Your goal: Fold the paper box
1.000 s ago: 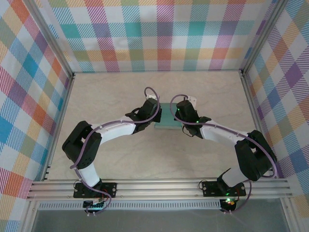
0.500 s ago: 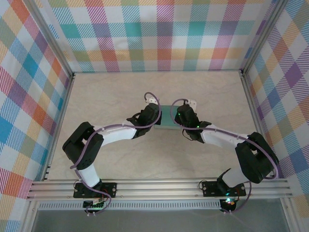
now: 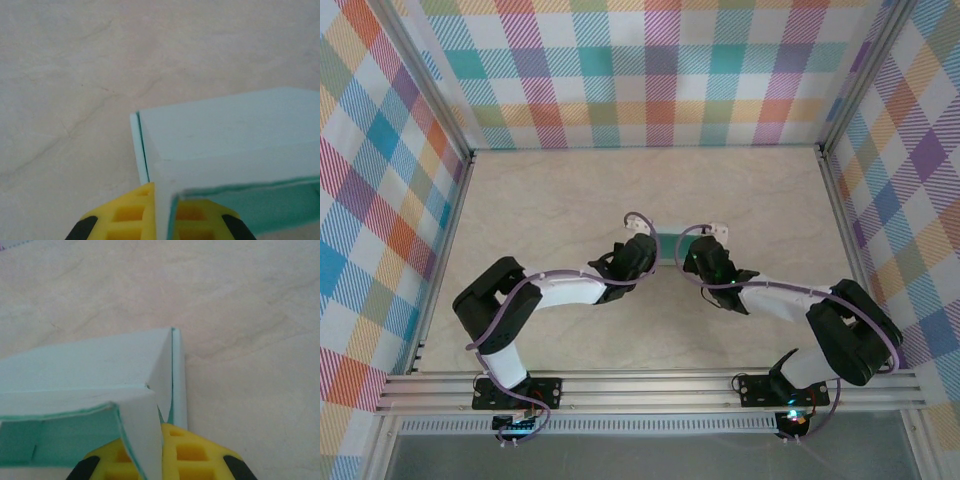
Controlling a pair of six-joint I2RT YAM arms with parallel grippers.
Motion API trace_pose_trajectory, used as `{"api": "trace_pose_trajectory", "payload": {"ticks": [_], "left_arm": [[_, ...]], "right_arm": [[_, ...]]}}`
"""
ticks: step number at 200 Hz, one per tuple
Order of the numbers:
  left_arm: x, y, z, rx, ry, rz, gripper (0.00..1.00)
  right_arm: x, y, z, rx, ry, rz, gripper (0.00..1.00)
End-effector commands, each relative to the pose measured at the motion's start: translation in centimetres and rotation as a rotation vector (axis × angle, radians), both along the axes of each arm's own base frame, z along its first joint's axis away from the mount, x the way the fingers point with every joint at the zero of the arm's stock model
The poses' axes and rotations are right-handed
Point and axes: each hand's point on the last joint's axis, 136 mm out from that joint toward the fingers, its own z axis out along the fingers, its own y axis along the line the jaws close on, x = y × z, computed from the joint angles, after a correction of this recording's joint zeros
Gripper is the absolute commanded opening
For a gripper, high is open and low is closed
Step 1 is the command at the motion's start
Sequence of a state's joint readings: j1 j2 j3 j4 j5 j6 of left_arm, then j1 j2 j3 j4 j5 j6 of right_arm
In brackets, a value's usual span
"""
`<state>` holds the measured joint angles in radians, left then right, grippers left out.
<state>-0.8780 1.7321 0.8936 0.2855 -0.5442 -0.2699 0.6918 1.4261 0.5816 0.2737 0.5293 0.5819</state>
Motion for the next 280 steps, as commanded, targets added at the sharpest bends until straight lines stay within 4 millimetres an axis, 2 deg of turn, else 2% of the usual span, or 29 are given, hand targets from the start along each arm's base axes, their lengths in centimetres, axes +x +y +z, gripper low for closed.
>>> {"api": "trace_pose_trajectory", "payload": {"ticks": [1,13,25,61,75,101,127,141,155,168,186,201,220,234,263,280], "left_arm": [[-0.6,0.9,0.2,0.001,-0.031,0.043,0.0],[-0.7,1.0,0.1,0.015,-0.034,0.051,0.0],[-0.9,1.2,0.2,0.021,-0.037,0.06,0.0],[-0.8,1.5,0.5,0.049,-0.05,0.07,0.0],[-0.8,1.4,0.2,0.059,-0.043,0.066,0.0],[-0.8,1.2,0.1,0.051,-0.039,0.061,0.0],[-0.8,1.1,0.0,0.057,-0.038,0.053,0.0],[-0.9,1.1,-0.1,0.066,-0.035,0.041,0.0],[-1.1,0.8,-0.3,0.073,-0.03,0.013,0.0],[-1.2,0.7,-0.4,0.071,-0.033,0.002,0.0],[-1.3,0.7,-0.5,0.076,-0.03,-0.003,0.01],[-1.3,0.6,-0.5,0.069,-0.027,-0.008,0.03],[-1.4,0.6,-0.4,0.065,-0.025,-0.008,0.12],[-1.5,0.8,-0.3,0.061,-0.026,-0.007,0.2],[-1.9,1.3,-0.3,0.053,-0.014,0.008,0.55],[-2.6,1.3,-0.3,0.043,-0.01,-0.006,0.67]], "right_arm": [[-0.7,-0.7,-0.8,-0.027,0.006,0.011,0.0],[-0.9,-0.7,-0.6,-0.034,0.006,0.021,0.0],[-1.0,-0.7,0.0,-0.034,-0.006,0.034,0.06],[-1.5,-0.6,1.9,-0.027,-0.045,0.078,0.41],[-2.1,-0.3,2.5,-0.032,-0.048,0.127,0.5],[-3.7,0.0,4.4,-0.05,-0.085,0.239,0.59],[-4.7,-0.9,7.8,-0.08,-0.171,0.276,0.65],[-4.5,-1.3,10.2,-0.07,-0.21,0.264,0.66],[-3.3,-1.9,11.3,-0.033,-0.137,0.208,0.7],[-2.0,-1.7,10.9,-0.006,0.008,0.191,0.72],[-0.2,-0.6,9.0,-0.021,0.177,0.193,0.75],[1.3,0.7,7.9,-0.024,0.232,0.212,0.75],[2.8,1.6,6.1,0.008,0.287,0.221,0.75],[3.6,1.9,4.9,0.023,0.326,0.22,0.75],[4.2,2.0,2.7,0.032,0.373,0.211,0.74],[4.3,2.0,2.0,0.046,0.392,0.2,0.74]]}}
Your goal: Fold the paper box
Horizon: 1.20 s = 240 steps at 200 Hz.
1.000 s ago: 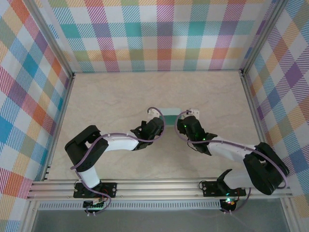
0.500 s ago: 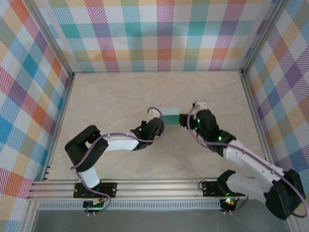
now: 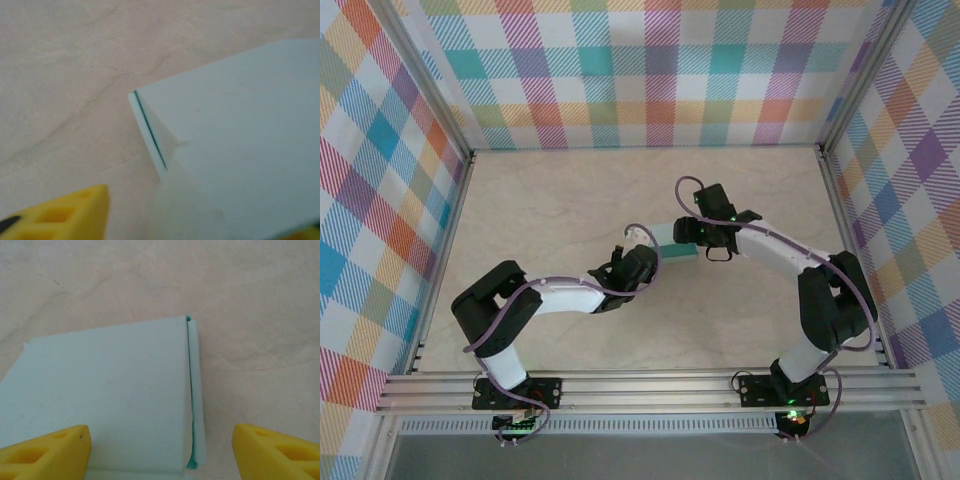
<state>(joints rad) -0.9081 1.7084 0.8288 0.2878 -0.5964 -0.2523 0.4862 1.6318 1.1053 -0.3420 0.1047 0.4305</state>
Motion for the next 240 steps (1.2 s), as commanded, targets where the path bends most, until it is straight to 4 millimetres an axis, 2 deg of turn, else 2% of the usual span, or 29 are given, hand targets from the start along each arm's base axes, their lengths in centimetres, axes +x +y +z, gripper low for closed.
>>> {"api": "trace_pose_trajectory", "payload": {"ticks": [1,51,68,83,110,131,152,184,223,240], "left_arm": [[-1.1,0.3,0.8,-0.021,-0.005,-0.009,0.68],[-5.7,0.8,0.9,-0.004,-0.019,-0.084,0.99],[-7.8,1.0,1.7,-0.033,-0.041,-0.127,1.0],[-9.4,1.2,3.5,-0.121,-0.056,-0.14,1.0],[-10.1,2.0,7.2,-0.25,-0.066,-0.125,1.0],[-8.7,3.0,9.1,-0.307,-0.027,-0.063,1.0],[-6.5,3.5,9.1,-0.382,0.078,0.009,0.98],[-3.1,2.8,7.5,-0.455,0.233,0.069,0.89],[-0.2,1.0,4.1,-0.515,0.42,0.08,0.79],[0.8,-0.2,3.2,-0.532,0.47,0.057,0.76]], "right_arm": [[0.3,0.6,0.5,0.056,0.017,-0.01,0.73],[0.6,0.6,-0.5,0.063,0.039,-0.016,0.73],[0.6,0.4,-1.0,0.061,0.052,-0.02,0.73],[0.6,0.3,-1.7,0.053,0.06,-0.019,0.72],[0.3,0.1,-3.3,0.029,0.079,-0.001,0.72],[-0.1,0.4,-4.1,0.033,0.08,0.043,0.7],[-0.4,0.4,-5.1,0.003,0.098,0.077,0.69],[-0.6,0.0,-6.1,-0.029,0.116,0.082,0.65],[-0.6,-0.4,-7.3,-0.064,0.147,0.09,0.62],[-0.5,-0.1,-6.5,-0.023,0.13,0.095,0.62]]}}
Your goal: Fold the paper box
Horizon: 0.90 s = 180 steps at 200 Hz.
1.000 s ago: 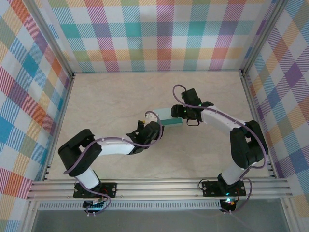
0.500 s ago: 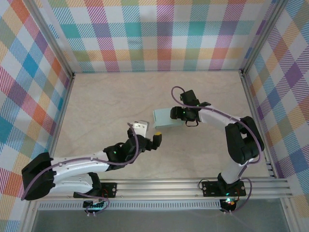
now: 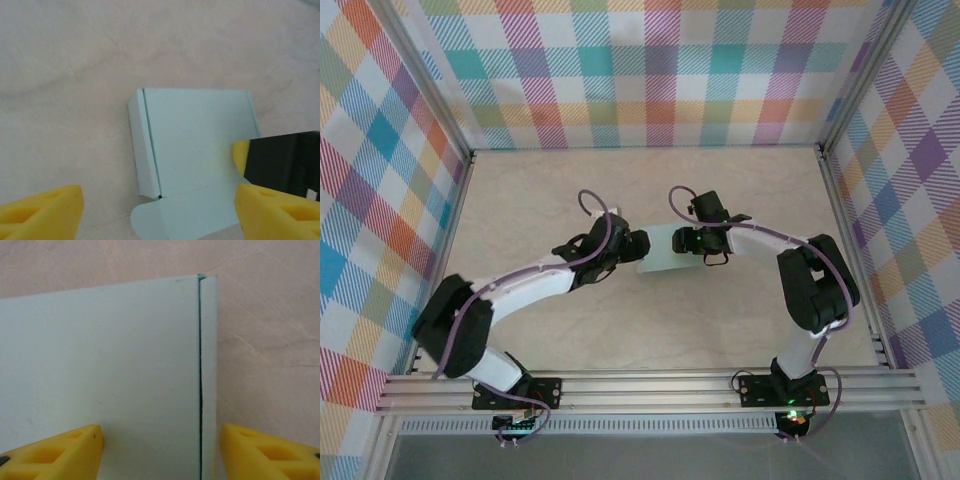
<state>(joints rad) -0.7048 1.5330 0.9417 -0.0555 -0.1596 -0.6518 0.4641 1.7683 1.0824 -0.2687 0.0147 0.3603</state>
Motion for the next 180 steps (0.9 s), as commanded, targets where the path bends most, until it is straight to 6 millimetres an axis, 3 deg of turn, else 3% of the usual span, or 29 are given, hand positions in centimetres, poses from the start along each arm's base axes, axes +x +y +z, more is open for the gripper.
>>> {"api": "trace_pose_trajectory", "payload": {"ticks": [1,43,69,96,148,180], "left_arm": [[0.3,-2.4,-0.7,-0.091,0.112,-0.069,0.76],[1.5,-3.5,-3.4,-0.114,0.186,-0.104,0.57],[1.5,-3.1,-4.0,-0.196,0.208,-0.124,0.56],[1.9,-3.0,-3.8,-0.267,0.195,-0.164,0.55],[4.0,-1.7,-5.8,-0.335,0.211,-0.166,0.44],[4.1,-1.0,-7.3,-0.335,0.212,-0.148,0.4]], "right_arm": [[-0.6,-0.7,-1.1,-0.013,0.036,0.012,0.62],[0.1,0.5,3.2,0.269,-0.002,-0.003,0.71],[0.5,0.4,4.6,0.413,0.026,-0.038,0.72],[0.4,0.5,5.1,0.483,0.047,-0.038,0.73],[0.0,-0.1,5.1,0.479,0.03,-0.07,0.73],[-0.5,-0.4,5.0,0.47,0.025,-0.067,0.73]]}}
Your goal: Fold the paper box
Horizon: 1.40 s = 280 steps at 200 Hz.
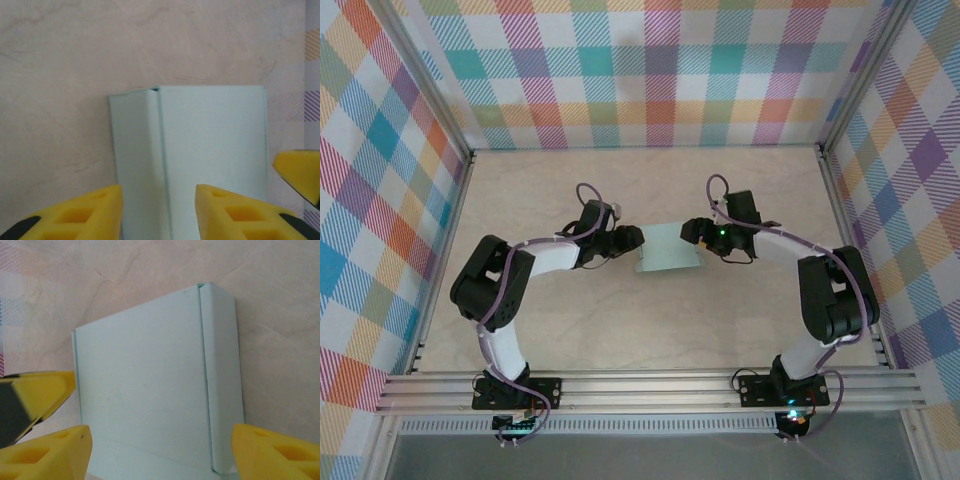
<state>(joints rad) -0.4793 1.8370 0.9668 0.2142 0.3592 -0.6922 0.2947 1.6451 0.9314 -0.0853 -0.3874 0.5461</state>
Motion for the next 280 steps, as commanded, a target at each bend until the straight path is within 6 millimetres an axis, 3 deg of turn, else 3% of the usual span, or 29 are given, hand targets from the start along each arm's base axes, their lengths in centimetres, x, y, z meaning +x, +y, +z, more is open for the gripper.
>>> {"api": "trace_pose_trajectory", "payload": {"ticks": [1,58,140,190,280], "left_arm": [[-0.1,0.3,-0.7,-0.031,-0.007,-0.008,0.4],[-0.5,1.4,-3.0,-0.115,0.046,0.045,0.37],[-1.4,3.2,-2.7,-0.095,0.027,-0.005,0.35],[-1.1,3.0,-2.6,-0.103,0.026,-0.008,0.36],[-1.0,3.1,-2.8,-0.089,0.021,-0.008,0.37]], "right_arm": [[0.1,0.3,1.5,0.03,-0.045,0.006,0.73],[0.4,0.3,1.7,0.035,-0.053,0.003,0.73],[0.9,0.5,0.8,0.079,-0.036,0.001,0.74],[0.4,3.1,1.1,0.244,0.0,0.122,0.74],[0.2,5.1,3.3,0.438,0.026,0.196,0.53]]}}
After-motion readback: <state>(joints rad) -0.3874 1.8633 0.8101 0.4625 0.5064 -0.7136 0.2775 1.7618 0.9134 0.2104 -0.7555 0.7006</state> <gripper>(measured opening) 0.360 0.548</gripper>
